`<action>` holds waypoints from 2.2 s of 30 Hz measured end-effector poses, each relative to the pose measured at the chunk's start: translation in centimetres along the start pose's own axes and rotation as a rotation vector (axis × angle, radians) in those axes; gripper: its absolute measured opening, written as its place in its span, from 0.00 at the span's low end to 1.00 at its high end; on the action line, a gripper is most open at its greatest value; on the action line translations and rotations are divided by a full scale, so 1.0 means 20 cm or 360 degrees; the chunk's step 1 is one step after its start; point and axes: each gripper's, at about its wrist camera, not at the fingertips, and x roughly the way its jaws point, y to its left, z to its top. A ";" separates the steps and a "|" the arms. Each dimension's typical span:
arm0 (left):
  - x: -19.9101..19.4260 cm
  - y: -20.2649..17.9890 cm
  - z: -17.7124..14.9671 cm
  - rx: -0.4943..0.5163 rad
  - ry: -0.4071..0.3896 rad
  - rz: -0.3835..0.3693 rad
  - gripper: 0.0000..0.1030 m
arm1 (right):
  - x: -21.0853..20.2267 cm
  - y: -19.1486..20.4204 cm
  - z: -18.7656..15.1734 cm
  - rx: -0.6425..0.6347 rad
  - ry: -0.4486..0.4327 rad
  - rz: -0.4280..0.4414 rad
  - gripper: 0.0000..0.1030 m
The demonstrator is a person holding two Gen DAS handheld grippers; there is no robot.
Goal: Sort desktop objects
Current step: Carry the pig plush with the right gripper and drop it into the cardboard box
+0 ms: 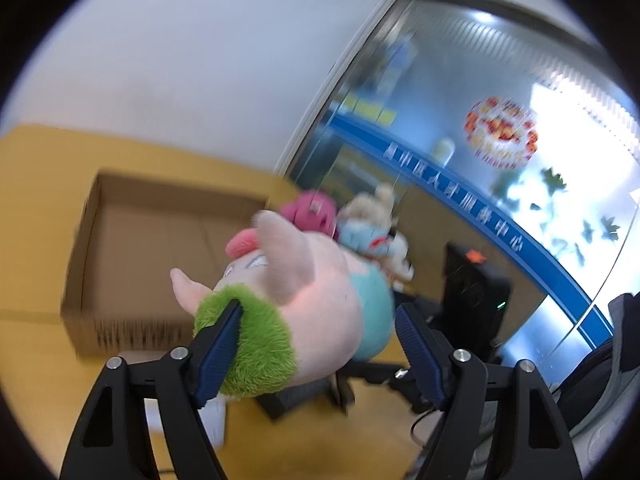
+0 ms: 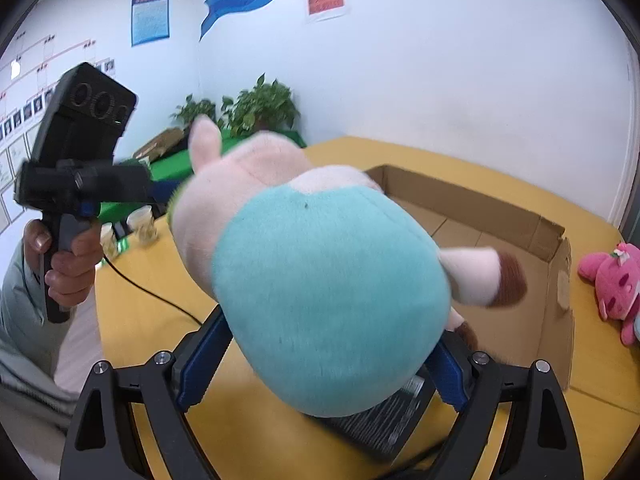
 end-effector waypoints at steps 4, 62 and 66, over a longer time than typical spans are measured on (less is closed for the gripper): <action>0.09 0.05 0.14 0.0062 -0.0026 0.0084 0.72 | 0.05 -0.11 0.12 0.0039 -0.0080 -0.0027 0.86; 0.57 1.12 0.65 -0.0140 0.0398 0.0895 0.65 | 1.34 -0.98 0.85 0.0453 0.0348 -0.0090 1.00; 0.36 0.91 0.57 0.0054 0.0287 0.0932 0.79 | 0.89 -0.81 0.85 0.0414 0.0124 -0.0049 1.00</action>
